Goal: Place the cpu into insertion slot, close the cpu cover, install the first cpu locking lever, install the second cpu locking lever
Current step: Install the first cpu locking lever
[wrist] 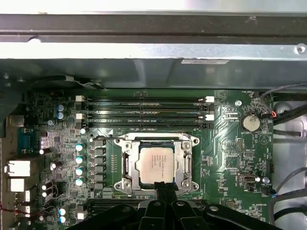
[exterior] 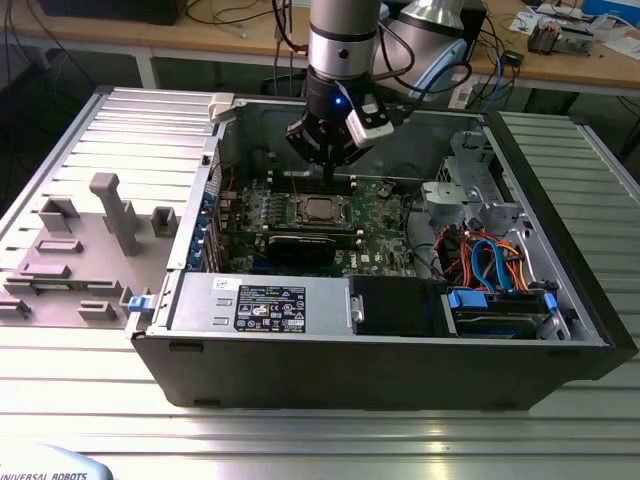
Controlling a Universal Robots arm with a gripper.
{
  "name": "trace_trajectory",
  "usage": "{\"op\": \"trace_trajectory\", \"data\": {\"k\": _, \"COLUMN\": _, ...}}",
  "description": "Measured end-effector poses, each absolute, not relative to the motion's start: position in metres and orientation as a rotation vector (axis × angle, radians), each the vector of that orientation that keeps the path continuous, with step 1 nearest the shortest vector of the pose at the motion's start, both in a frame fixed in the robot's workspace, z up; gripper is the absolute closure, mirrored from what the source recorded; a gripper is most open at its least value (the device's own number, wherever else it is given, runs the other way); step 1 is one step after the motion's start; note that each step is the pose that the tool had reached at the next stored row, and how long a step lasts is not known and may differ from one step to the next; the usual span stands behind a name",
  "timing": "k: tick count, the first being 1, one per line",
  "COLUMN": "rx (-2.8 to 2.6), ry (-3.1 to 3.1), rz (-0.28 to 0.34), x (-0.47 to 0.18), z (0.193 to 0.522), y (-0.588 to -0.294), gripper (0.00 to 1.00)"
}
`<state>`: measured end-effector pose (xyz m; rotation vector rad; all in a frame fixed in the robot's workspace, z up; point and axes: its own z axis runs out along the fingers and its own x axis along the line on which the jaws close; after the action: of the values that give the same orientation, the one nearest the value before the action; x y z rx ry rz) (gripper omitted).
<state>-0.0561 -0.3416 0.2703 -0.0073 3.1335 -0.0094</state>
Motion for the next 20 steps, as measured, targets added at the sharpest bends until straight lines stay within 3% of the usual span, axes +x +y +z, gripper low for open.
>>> {"op": "trace_trajectory", "data": {"k": 20, "rx": -0.011, "ry": 3.130, "rz": -0.009, "x": -0.081, "z": 0.270, "y": -0.342, "gripper": 0.89}}
